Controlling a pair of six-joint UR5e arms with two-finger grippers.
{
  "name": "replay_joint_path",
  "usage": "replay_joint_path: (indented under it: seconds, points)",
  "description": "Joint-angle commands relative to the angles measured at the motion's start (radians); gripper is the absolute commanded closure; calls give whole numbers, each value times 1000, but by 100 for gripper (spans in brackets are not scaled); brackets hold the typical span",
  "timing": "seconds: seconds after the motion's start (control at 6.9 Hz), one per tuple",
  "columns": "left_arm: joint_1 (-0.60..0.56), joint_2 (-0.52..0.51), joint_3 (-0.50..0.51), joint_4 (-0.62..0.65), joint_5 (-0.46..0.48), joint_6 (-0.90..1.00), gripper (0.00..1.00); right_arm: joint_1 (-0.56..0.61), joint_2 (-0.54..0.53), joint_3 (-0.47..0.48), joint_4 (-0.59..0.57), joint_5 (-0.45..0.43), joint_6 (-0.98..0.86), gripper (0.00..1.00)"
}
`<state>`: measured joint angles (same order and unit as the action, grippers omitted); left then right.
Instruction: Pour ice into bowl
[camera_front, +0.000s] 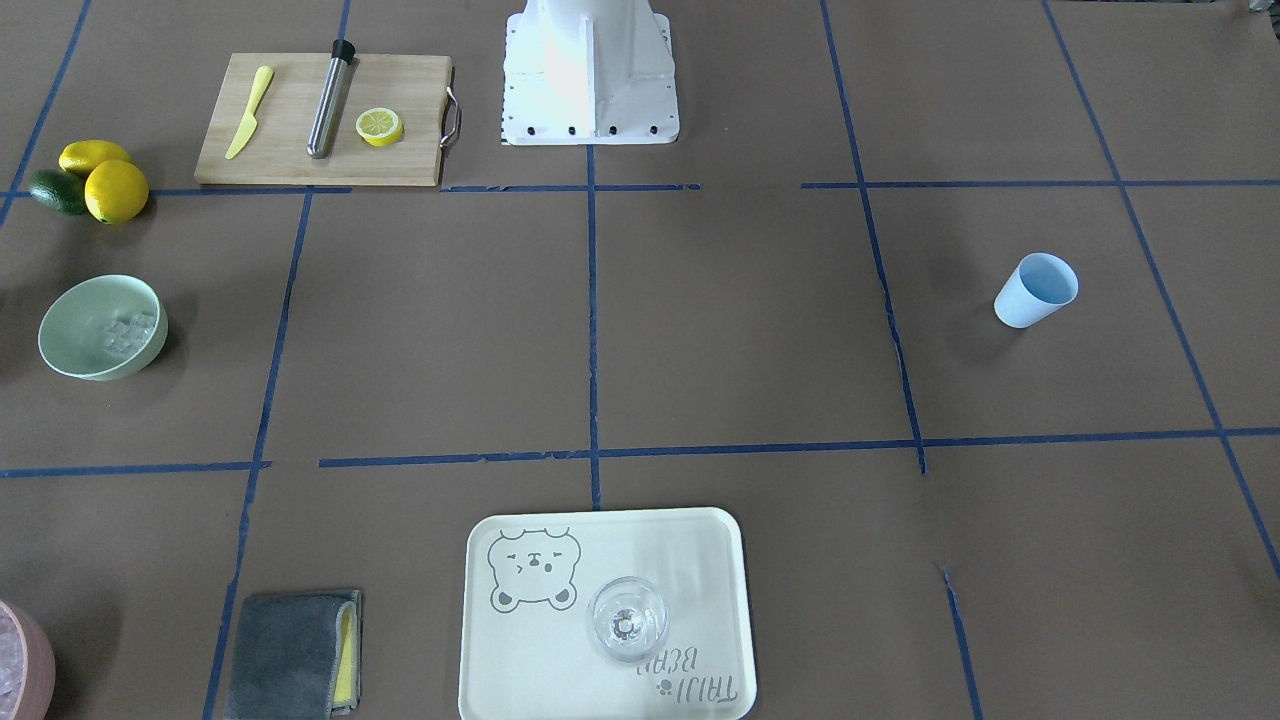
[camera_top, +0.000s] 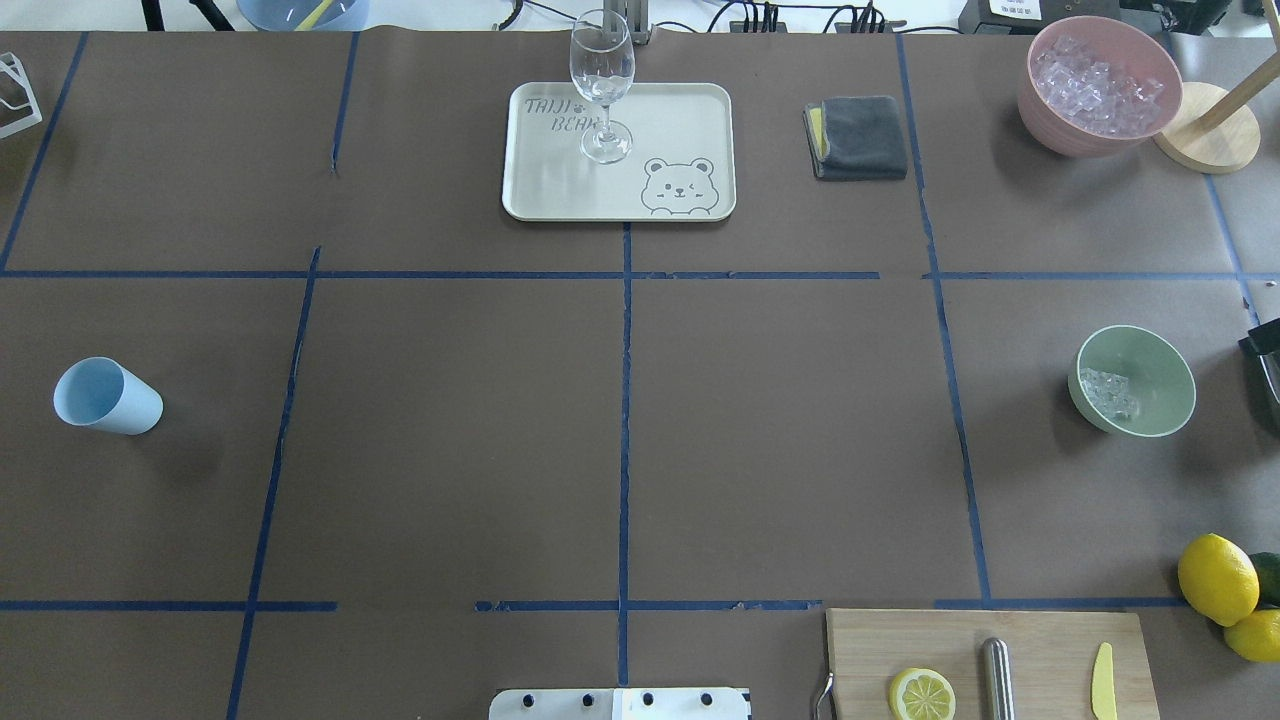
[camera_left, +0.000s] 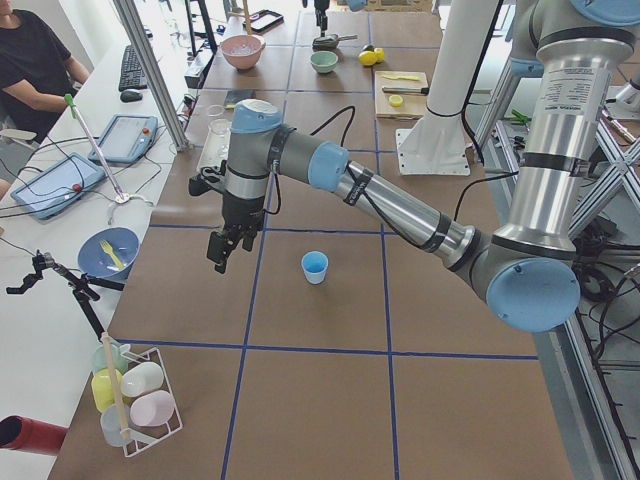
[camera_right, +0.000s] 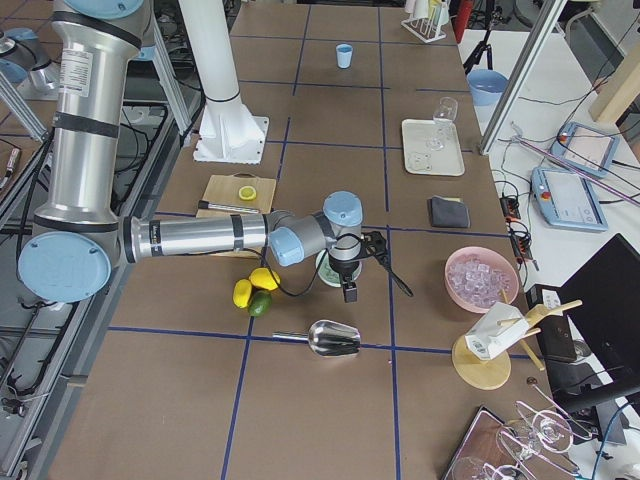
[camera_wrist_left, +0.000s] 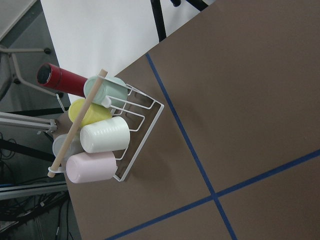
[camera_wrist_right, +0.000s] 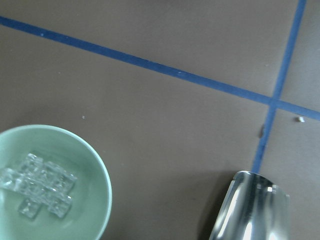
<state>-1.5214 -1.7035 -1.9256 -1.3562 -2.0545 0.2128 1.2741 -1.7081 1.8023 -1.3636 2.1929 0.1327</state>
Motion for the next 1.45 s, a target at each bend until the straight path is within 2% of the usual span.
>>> replay_joint_path:
  seconds: [0.0,0.15,0.44,0.87,1.16,1.31]
  points:
    - [-52,92,78,28,-200,14,0,149,36,19,-207,93,-224,0]
    - [-52,128,118,-9,-222,13,0,187,16,6,-204,167,-225,0]
    - [-54,134,157,-12,-234,14,0,218,21,6,-201,160,-212,0]
    - [-54,163,154,-12,-285,11,0,237,5,0,-199,182,-167,0]
    - [-51,159,198,-20,-308,4,0,270,1,-32,-201,291,-125,0]
    - [-51,159,215,-38,-309,-1,0,290,10,-66,-198,313,-128,0]
